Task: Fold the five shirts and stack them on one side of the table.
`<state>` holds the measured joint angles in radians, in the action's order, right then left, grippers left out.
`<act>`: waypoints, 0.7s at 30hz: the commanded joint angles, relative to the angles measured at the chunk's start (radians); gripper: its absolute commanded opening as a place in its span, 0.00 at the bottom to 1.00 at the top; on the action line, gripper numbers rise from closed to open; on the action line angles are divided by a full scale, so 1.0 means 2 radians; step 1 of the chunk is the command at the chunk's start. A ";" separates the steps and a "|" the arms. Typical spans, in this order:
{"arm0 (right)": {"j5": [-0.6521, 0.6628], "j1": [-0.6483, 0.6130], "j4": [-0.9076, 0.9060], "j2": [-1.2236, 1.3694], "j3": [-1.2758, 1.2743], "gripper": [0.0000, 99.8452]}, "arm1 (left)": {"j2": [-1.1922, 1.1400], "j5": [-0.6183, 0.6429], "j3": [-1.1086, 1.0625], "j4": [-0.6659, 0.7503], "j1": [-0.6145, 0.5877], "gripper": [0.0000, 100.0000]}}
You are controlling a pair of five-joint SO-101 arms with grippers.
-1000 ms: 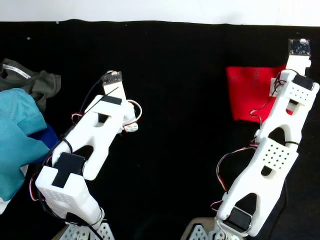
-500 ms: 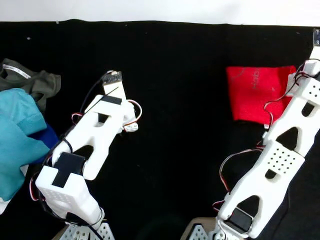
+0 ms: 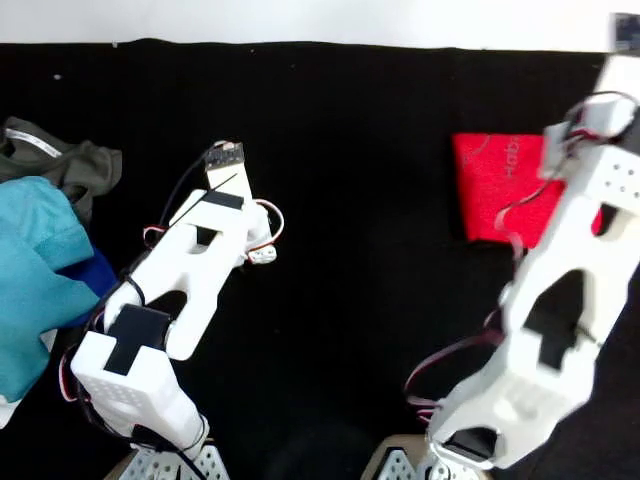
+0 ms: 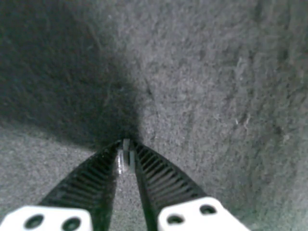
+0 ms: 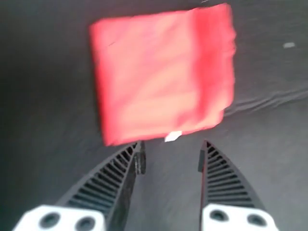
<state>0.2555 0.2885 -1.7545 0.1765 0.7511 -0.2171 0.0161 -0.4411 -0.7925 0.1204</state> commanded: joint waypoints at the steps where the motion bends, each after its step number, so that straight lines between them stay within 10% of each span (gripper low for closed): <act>1: -0.008 -0.067 0.030 -0.150 -0.211 0.18 | -0.002 0.001 0.015 0.004 -0.006 0.01; 8: -0.028 -0.169 0.135 -0.325 -0.502 0.18 | -0.002 -0.120 0.114 -0.157 -0.049 0.10; 21: -0.032 -0.283 0.422 -0.447 -0.943 0.04 | -0.002 -0.235 0.409 -0.469 -0.360 0.11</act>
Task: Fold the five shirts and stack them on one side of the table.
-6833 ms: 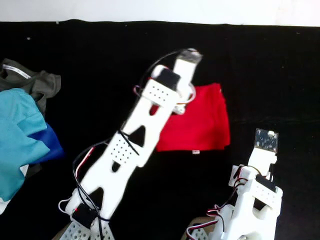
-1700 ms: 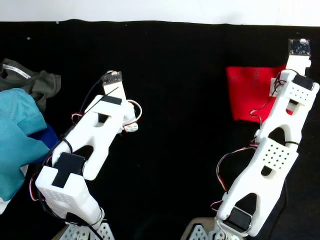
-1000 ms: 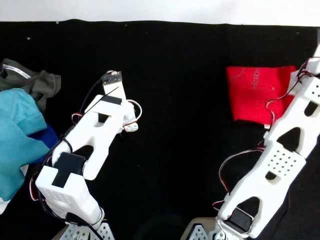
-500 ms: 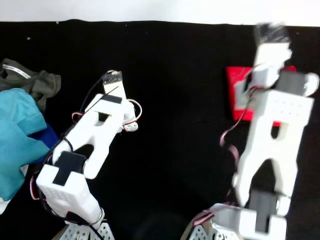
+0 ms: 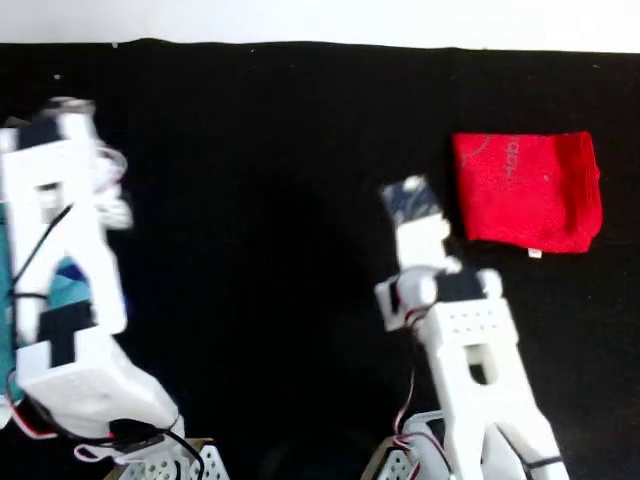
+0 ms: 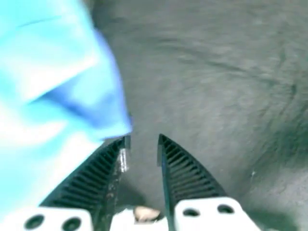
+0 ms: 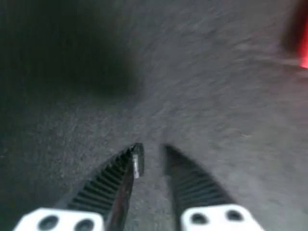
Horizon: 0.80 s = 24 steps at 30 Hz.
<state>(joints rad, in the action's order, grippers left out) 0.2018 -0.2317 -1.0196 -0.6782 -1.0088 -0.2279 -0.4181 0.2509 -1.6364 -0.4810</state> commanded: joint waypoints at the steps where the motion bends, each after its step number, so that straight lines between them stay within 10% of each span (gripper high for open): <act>1: -0.005 -0.033 0.069 -0.022 -0.085 0.04 | 0.003 -0.024 0.078 -0.054 -0.082 0.11; 13: -0.005 -0.066 0.165 -0.022 -0.181 0.05 | 0.003 -0.078 0.109 -0.059 -0.287 0.20; 24: -0.002 -0.066 0.176 -0.021 -0.185 0.05 | 0.018 -0.136 0.089 -0.059 -0.320 0.21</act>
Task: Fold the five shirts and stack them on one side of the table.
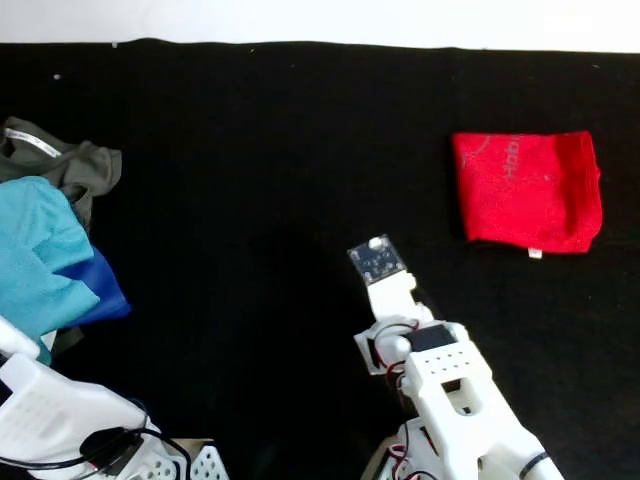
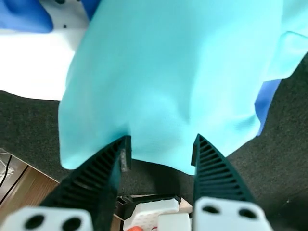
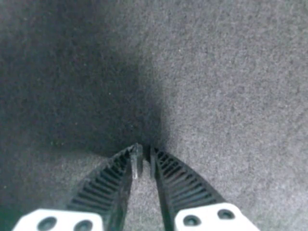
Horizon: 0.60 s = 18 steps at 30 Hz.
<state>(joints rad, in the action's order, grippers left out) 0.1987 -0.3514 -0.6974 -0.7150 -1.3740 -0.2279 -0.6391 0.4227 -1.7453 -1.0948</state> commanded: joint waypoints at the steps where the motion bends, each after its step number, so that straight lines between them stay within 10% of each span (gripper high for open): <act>1: -0.001 -0.007 0.015 -0.003 -0.002 0.05 | 0.030 -0.038 0.003 -0.005 -0.020 0.21; 11: -0.001 -0.007 0.016 -0.003 -0.002 0.05 | 0.111 -0.105 -0.115 0.002 -0.062 0.21; 18: -0.001 -0.007 0.016 -0.003 -0.003 0.05 | 0.112 -0.102 -0.257 0.164 -0.042 0.21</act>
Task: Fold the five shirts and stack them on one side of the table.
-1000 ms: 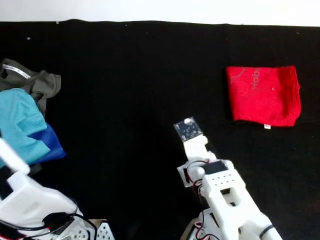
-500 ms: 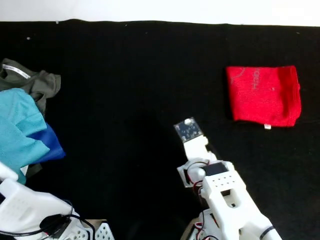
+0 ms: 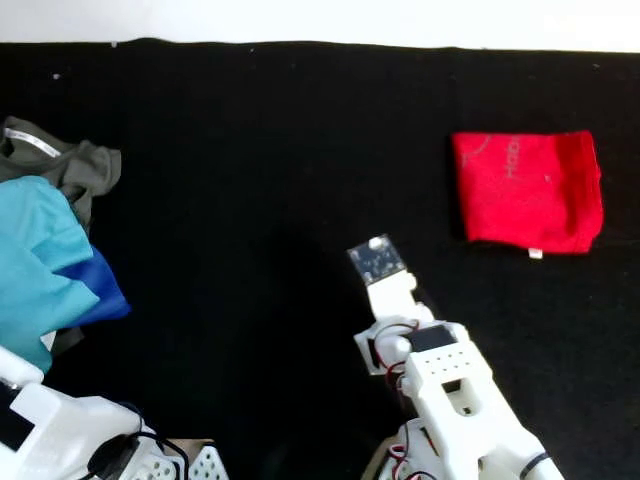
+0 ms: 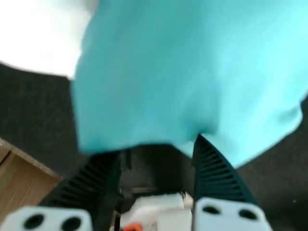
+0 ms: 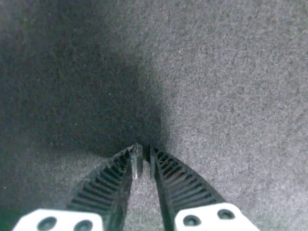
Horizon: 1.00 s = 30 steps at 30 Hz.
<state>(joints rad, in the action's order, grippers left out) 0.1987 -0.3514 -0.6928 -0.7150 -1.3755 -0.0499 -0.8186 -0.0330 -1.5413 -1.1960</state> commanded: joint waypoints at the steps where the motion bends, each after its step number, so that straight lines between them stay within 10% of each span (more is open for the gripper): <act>1: -0.001 -0.007 0.014 -0.003 -0.002 0.05 | 0.024 -0.012 -0.033 0.074 0.010 0.21; 10: -0.001 -0.007 0.015 -0.003 -0.002 0.05 | 0.022 0.005 -0.039 0.084 0.086 0.00; 21: -0.001 -0.007 0.015 -0.003 -0.002 0.05 | 0.053 0.077 -0.017 0.071 0.142 0.01; 30: -0.001 -0.007 0.016 -0.003 -0.002 0.05 | 0.226 0.058 0.072 -0.069 0.167 0.01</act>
<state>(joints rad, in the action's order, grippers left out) 0.1987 -0.3514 -0.6928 -0.7150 -1.3755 0.2555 -0.6928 0.0284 -1.6088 -0.9229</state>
